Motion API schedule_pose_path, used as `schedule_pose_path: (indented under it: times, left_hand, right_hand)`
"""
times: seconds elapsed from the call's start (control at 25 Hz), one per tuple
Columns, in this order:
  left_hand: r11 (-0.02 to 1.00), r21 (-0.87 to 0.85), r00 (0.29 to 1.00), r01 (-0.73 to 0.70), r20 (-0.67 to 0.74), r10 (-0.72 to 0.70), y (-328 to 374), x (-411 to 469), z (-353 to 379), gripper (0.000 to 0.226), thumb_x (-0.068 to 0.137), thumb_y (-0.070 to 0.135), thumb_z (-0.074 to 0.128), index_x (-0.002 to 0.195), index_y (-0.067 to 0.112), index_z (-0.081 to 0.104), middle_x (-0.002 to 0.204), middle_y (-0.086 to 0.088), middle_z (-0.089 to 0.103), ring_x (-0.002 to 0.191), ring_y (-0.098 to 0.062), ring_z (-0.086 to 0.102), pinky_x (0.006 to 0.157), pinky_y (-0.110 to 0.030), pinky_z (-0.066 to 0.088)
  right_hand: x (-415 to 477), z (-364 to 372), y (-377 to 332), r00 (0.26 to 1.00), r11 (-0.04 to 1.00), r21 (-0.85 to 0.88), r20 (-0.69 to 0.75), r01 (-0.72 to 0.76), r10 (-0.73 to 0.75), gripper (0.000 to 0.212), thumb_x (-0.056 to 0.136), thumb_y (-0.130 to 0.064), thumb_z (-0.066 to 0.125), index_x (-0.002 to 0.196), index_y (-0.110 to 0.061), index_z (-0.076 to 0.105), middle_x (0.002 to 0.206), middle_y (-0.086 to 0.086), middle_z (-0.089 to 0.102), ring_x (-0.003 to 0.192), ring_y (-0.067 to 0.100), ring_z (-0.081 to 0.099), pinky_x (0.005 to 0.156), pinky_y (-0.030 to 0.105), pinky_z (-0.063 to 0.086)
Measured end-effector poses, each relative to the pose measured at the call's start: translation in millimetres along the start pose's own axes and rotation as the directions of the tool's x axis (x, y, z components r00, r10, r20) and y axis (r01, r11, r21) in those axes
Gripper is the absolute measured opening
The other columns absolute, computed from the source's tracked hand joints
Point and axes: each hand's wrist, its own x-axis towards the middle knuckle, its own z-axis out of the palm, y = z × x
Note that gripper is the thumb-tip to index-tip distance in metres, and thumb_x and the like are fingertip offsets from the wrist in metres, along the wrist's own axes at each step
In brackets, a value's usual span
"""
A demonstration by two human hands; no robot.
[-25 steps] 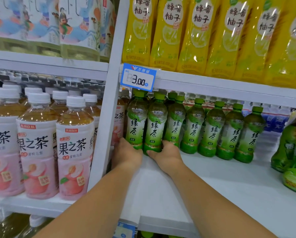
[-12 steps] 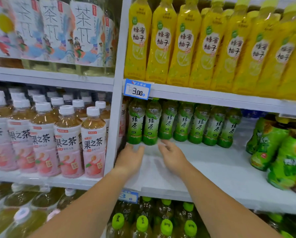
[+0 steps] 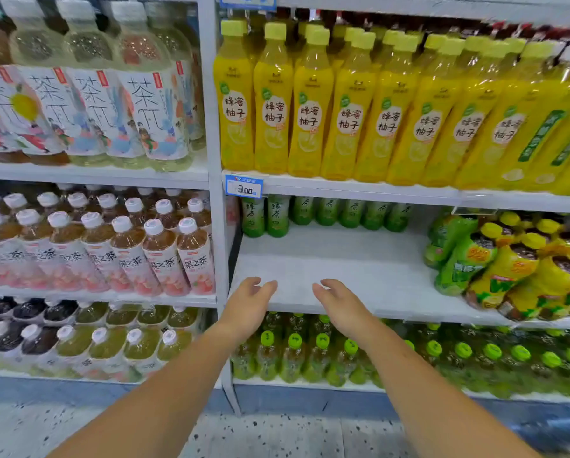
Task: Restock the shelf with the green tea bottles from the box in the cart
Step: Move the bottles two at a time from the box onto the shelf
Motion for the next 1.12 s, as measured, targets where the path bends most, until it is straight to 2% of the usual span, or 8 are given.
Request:
schedule_pose_path:
  times: [0.16, 0.28, 0.4, 0.52, 0.72, 0.84, 0.96, 1.12]
  left_hand:
    - [0.994, 0.052, 0.992, 0.095, 0.074, -0.098, 37, -60, 2, 0.060, 0.096, 0.055, 0.050, 0.144, 0.019, 0.047, 0.142, -0.001, 0.052, 0.120, -0.020, 0.050, 0.100, -0.036, 0.041]
    - [0.993, 0.106, 0.983, 0.048, 0.171, -0.066, 67, -112, 8, 0.051, 0.097, 0.053, 0.050, 0.136, 0.021, 0.052, 0.138, 0.002, 0.054, 0.116, -0.016, 0.050, 0.103, -0.038, 0.042]
    - [0.994, 0.111, 0.959, -0.023, 0.282, -0.009, 97, -161, 13, 0.046, 0.100, 0.046, 0.050, 0.138, 0.019, 0.053, 0.137, 0.003, 0.054, 0.115, -0.012, 0.049, 0.098, -0.034, 0.041]
    - [0.988, 0.107, 0.913, -0.110, 0.404, 0.058, 115, -199, 24, 0.047, 0.100, 0.047, 0.050, 0.140, 0.023, 0.052, 0.141, 0.003, 0.054, 0.119, -0.012, 0.051, 0.094, -0.029, 0.037]
    - [0.958, 0.093, 0.810, -0.272, 0.559, 0.175, 133, -259, 65, 0.045, 0.101, 0.043, 0.051, 0.140, 0.021, 0.053, 0.138, 0.006, 0.055, 0.118, -0.008, 0.050, 0.096, -0.026, 0.036]
    - [0.950, 0.076, 0.747, -0.302, 0.638, 0.186, 129, -291, 97, 0.046, 0.101, 0.040, 0.052, 0.142, 0.020, 0.051, 0.134, 0.008, 0.055, 0.115, -0.005, 0.050, 0.087, -0.016, 0.037]
    - [0.949, 0.060, 0.702, -0.310, 0.687, 0.186, 124, -314, 139, 0.048, 0.101, 0.038, 0.054, 0.145, 0.021, 0.046, 0.137, 0.010, 0.053, 0.117, -0.004, 0.051, 0.076, -0.005, 0.035]
    - [0.953, 0.059, 0.664, -0.297, 0.729, 0.162, 119, -331, 209, 0.047, 0.101, 0.041, 0.052, 0.145, 0.026, 0.047, 0.141, 0.012, 0.051, 0.127, -0.009, 0.050, 0.100, -0.031, 0.044]
  right_hand:
    - [-78, -40, -21, 0.997, 0.995, 0.070, 0.004, -0.074, 0.074, 0.058, 0.103, -0.052, 0.038, 0.154, -0.025, 0.030, 0.151, -0.001, 0.045, 0.127, 0.021, 0.049, 0.098, 0.033, 0.039]
    - [-141, -70, -34, 0.996, 0.990, 0.115, -0.040, -0.080, 0.085, 0.051, 0.105, -0.047, 0.039, 0.150, -0.023, 0.037, 0.135, -0.009, 0.047, 0.113, 0.012, 0.049, 0.092, 0.029, 0.039]
    - [-205, -89, -34, 0.986, 0.979, 0.171, -0.104, -0.115, 0.134, 0.050, 0.105, -0.043, 0.041, 0.150, -0.020, 0.039, 0.129, -0.009, 0.047, 0.114, 0.008, 0.046, 0.094, 0.027, 0.039]
    - [-267, -102, -26, 0.967, 0.965, 0.217, -0.175, -0.147, 0.187, 0.053, 0.105, -0.045, 0.040, 0.152, -0.022, 0.036, 0.146, -0.007, 0.044, 0.127, 0.012, 0.045, 0.095, 0.026, 0.035]
    - [-355, -113, 11, 0.865, 0.934, 0.302, -0.399, -0.188, 0.303, 0.050, 0.103, -0.045, 0.045, 0.148, -0.022, 0.044, 0.147, -0.005, 0.048, 0.133, 0.014, 0.048, 0.108, 0.034, 0.039]
    - [-399, -118, 44, 0.805, 0.911, 0.362, -0.470, -0.197, 0.361, 0.046, 0.104, -0.038, 0.047, 0.145, -0.017, 0.047, 0.140, -0.003, 0.053, 0.129, 0.013, 0.051, 0.098, 0.025, 0.038]
    - [-433, -137, 80, 0.802, 0.911, 0.347, -0.465, -0.224, 0.374, 0.051, 0.104, -0.045, 0.044, 0.149, -0.022, 0.042, 0.141, -0.010, 0.049, 0.128, 0.008, 0.047, 0.099, 0.027, 0.037]
    - [-459, -182, 138, 0.811, 0.901, 0.347, -0.428, -0.259, 0.398, 0.053, 0.101, -0.053, 0.044, 0.149, -0.030, 0.042, 0.148, -0.010, 0.048, 0.134, 0.008, 0.046, 0.112, 0.037, 0.038]
